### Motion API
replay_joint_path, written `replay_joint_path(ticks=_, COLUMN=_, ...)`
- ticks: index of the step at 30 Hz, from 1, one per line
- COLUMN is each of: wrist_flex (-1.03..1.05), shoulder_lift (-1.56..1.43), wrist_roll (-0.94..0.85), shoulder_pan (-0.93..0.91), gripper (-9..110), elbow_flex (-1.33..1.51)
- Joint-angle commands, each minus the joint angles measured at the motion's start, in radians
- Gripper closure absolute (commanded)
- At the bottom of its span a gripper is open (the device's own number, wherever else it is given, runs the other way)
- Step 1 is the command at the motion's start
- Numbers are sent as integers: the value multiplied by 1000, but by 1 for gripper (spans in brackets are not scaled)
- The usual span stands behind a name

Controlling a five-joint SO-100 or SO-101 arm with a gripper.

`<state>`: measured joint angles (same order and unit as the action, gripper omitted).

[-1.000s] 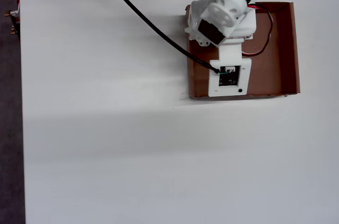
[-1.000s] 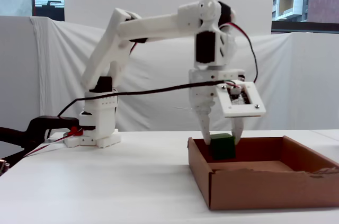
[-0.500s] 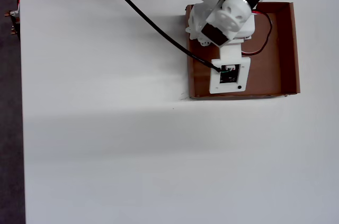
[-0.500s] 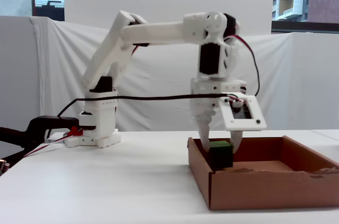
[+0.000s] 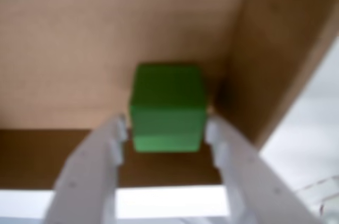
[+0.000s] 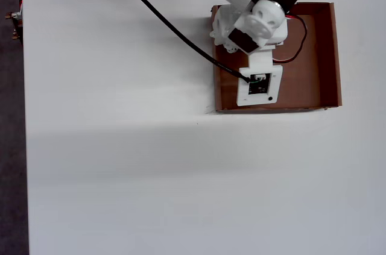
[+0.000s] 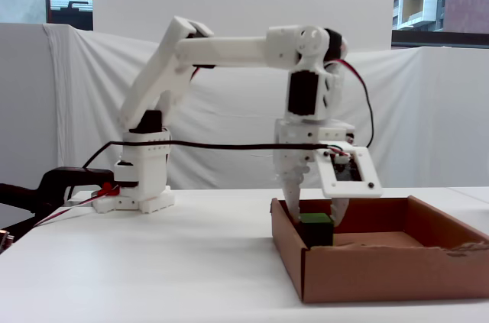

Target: Grasp a green cube and put it in a box.

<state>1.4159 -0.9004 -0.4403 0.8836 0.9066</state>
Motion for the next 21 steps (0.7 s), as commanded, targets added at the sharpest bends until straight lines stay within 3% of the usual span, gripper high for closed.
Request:
replay_joint_path(ticks=1, wrist_flex=-8, shoulder_lift=-20, wrist_roll=-12, shoulder_pan=9, gripper=80, elbow_flex=-6)
replay_joint_path(ticks=21, wrist_flex=18, shoulder_lift=-239, wrist_roll=-12, shoulder_pan=-35, gripper=79, elbow_flex=110)
